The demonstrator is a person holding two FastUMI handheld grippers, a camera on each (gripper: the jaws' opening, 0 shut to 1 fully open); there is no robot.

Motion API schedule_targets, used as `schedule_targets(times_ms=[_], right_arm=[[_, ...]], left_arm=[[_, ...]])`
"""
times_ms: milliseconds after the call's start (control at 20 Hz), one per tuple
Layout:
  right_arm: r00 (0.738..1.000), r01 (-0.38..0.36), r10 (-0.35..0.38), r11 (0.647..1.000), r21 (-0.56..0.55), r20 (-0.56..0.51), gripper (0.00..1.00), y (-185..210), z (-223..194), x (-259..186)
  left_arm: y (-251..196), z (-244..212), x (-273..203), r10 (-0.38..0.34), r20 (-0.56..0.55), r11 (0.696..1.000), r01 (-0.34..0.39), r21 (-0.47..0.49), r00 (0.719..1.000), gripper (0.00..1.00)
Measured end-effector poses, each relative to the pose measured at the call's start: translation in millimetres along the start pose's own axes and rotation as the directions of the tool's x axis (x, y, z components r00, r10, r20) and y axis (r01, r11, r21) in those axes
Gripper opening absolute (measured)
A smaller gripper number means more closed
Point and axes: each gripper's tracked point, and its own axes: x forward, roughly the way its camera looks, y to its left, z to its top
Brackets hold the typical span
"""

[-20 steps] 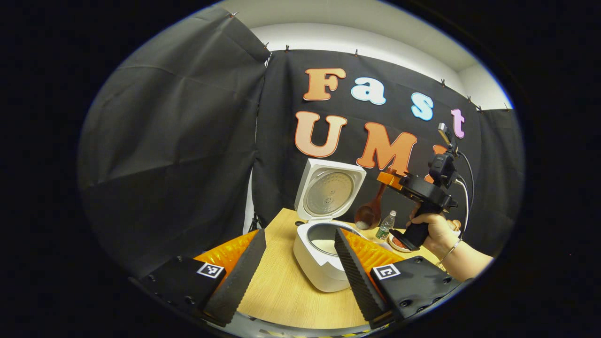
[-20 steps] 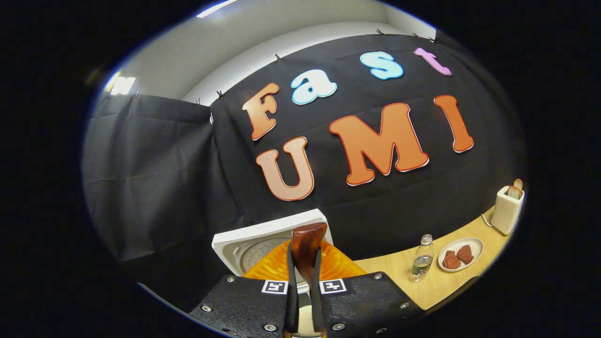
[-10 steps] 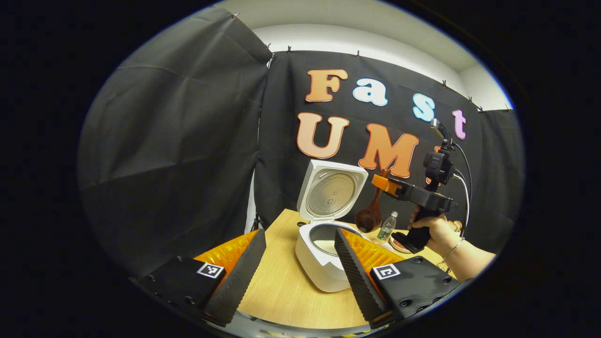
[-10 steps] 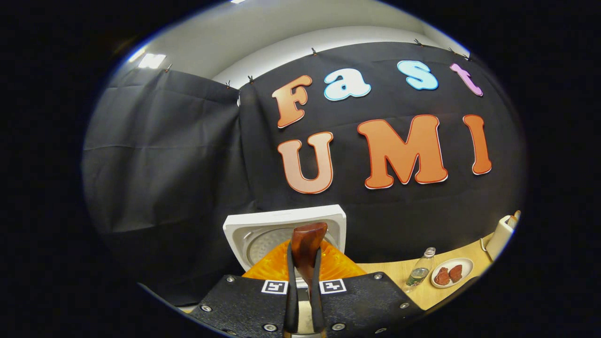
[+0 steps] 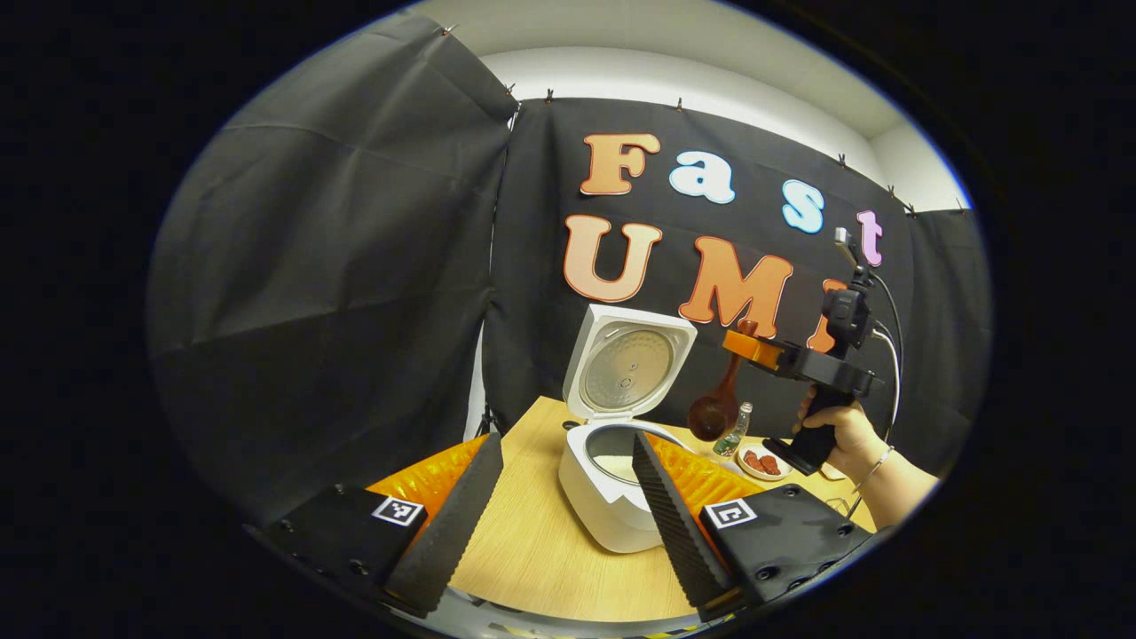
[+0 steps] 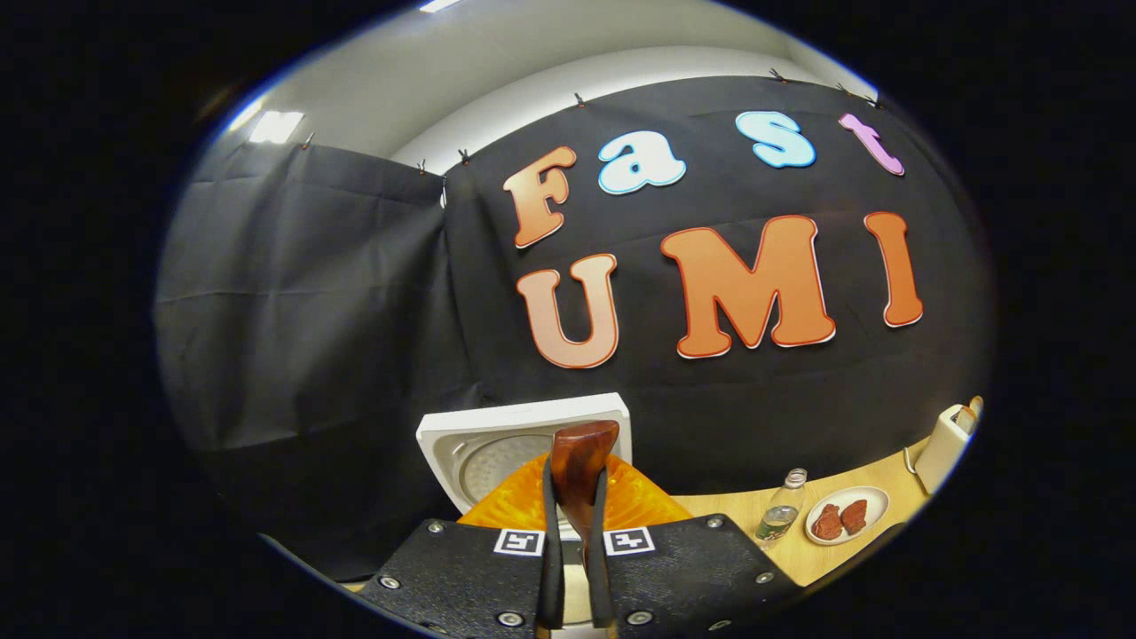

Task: Close the left gripper, press the button to open the rice cooker; take a wooden spoon from the chopstick holder with the right hand, scoop a spoonful of rice and pour it into the rice cooker, then put the wooden spoon back into the chopstick holder.

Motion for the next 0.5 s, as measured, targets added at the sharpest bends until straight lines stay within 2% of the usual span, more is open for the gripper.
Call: schedule_targets(times_ms=[300,500], right_arm=[[0.997,0.080,-0.081,0.997,0.006,0.002,0.10,-61,9,-39],[0.987,0.160,-0.160,0.987,-0.002,-0.002,0.10,-111,12,-71]], left_arm=[[-8,8,2,-0.012,0.016,1.000,0.012,0.014,1.000,1.00],[-26,12,3,-0.049,0.023,0.998,0.048,0.034,0.999,1.00]])
